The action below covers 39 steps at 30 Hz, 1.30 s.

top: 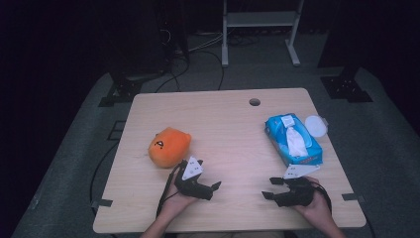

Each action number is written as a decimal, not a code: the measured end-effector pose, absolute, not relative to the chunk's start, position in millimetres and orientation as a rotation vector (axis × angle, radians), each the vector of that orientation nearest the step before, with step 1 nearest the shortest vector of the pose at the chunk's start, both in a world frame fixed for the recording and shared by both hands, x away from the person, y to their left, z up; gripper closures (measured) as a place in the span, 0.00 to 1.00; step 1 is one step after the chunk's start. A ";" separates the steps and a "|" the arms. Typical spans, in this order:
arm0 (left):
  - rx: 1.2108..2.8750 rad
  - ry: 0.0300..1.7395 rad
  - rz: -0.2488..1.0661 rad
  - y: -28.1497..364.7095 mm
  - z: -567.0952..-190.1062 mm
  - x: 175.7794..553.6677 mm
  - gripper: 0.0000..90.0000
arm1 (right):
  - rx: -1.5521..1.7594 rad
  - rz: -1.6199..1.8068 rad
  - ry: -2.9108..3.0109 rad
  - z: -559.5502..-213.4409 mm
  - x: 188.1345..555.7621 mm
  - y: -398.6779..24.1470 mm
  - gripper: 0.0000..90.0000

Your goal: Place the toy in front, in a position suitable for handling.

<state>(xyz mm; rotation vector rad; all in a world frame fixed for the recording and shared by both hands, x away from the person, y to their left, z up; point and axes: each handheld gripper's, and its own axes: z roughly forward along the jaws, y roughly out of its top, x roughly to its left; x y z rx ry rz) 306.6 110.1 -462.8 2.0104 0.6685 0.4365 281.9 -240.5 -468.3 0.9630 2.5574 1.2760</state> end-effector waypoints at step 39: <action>1.811 0.865 0.689 210.0 -382.8 353.9 0.02 | 0.975 1.298 2.540 -466.5 285.0 -239.6 0.38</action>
